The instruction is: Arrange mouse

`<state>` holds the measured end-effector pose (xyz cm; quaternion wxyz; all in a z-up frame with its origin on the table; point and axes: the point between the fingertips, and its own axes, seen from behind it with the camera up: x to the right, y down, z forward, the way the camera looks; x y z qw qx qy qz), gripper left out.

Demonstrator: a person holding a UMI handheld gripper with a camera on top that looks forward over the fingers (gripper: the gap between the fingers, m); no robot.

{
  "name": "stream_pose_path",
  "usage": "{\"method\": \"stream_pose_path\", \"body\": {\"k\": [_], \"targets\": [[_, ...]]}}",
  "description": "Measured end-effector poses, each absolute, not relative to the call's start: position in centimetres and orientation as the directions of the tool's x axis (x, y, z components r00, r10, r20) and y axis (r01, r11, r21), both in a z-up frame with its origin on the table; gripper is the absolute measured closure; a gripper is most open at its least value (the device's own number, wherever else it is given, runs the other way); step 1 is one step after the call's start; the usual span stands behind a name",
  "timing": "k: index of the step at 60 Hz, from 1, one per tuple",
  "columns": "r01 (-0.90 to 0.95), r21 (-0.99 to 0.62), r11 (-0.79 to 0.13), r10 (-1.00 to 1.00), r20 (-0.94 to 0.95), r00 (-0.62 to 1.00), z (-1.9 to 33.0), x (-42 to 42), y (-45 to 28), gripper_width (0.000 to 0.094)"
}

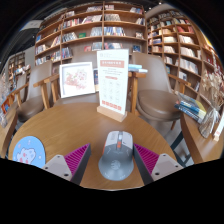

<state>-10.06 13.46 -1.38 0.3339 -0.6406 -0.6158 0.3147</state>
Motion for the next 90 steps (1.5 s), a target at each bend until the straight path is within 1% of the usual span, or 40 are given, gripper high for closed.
{"method": "stream_pose_path", "body": {"k": [9, 14, 16, 19, 20, 27, 32, 38, 44, 47, 50, 55, 64, 74, 81, 87, 90], "targets": [[0.577, -0.817, -0.007, 1.0, 0.006, 0.021, -1.4, -11.0, 12.8, 0.0102], [0.577, -0.817, -0.005, 1.0, 0.006, 0.018, -1.4, -11.4, 12.7, 0.0149], [0.577, -0.816, -0.002, 1.0, 0.009, 0.017, -1.5, -11.6, 12.7, 0.0197], [0.579, -0.815, 0.001, 1.0, 0.012, 0.015, -1.5, -11.8, 12.7, 0.0313], [0.58, -0.815, 0.001, 1.0, 0.015, 0.019, -1.5, -11.8, 12.9, 0.0446], [0.6, -0.8, -0.006, 0.999, 0.022, 0.039, -1.1, -11.5, 12.8, 0.0487], [0.58, -0.814, -0.025, 1.0, -0.01, 0.029, 0.9, -10.6, 11.1, 0.0488], [0.555, -0.83, -0.048, 0.998, -0.06, -0.003, 4.4, -9.5, 7.5, 0.0488], [0.53, -0.848, -0.017, 0.996, -0.059, -0.063, 7.6, -7.7, 2.9, 0.049], [0.527, -0.85, 0.006, 0.994, -0.055, -0.1, 8.4, -6.7, 0.1, 0.0487], [0.527, -0.85, 0.01, 0.99, -0.067, -0.126, 8.7, -5.7, -2.6, 0.0488], [0.541, -0.841, 0.02, 0.985, -0.076, -0.154, 7.9, -4.5, -6.4, 0.049], [0.575, -0.815, 0.066, 0.983, -0.045, -0.177, 4.2, -2.5, -11.2, 0.0488], [0.601, -0.794, 0.091, 0.987, -0.008, -0.159, 0.3, -1.5, -13.3, 0.0489], [0.6, -0.795, 0.092, 0.99, 0.006, -0.144, -0.5, -1.3, -13.4, 0.0486], [0.602, -0.795, 0.069, 0.993, -0.002, -0.117, -1.2, -1.2, -13.4, 0.0444], [0.59, -0.804, 0.069, 0.992, -0.007, -0.126, -1.0, -1.2, -13.7, 0.0387]]}}
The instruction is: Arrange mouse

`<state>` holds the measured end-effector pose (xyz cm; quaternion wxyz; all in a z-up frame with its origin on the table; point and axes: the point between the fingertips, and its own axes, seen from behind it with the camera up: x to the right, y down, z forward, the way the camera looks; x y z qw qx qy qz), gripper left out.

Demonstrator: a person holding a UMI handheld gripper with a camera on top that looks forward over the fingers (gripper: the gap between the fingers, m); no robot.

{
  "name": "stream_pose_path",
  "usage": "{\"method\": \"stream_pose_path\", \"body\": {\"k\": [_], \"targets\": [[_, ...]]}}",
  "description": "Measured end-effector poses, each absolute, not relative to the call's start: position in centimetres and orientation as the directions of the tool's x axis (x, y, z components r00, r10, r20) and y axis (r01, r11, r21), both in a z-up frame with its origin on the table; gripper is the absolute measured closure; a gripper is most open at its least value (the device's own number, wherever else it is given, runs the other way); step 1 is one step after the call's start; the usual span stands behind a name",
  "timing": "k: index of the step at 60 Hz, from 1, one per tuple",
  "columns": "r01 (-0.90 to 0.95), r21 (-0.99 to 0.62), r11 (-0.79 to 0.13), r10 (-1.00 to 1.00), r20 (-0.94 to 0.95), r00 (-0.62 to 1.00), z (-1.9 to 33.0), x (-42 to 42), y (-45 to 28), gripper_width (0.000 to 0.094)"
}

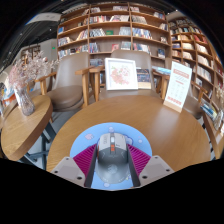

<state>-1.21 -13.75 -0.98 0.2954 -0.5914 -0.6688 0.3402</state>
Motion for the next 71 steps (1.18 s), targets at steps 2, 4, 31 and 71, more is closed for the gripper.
{"method": "stream_pose_path", "body": {"k": [2, 4, 31, 71], "targets": [[0.59, -0.804, 0.067, 0.992, -0.01, -0.127, -1.0, -1.2, -13.8, 0.0323], [0.592, -0.803, 0.063, 0.992, -0.014, -0.124, -0.9, -1.0, -13.8, 0.0239], [0.569, -0.819, 0.072, 0.995, 0.021, -0.095, 7.3, 9.0, -10.5, 0.0085], [0.49, -0.865, 0.106, 0.994, 0.099, -0.041, 12.6, 26.3, -2.2, 0.0084]]}}
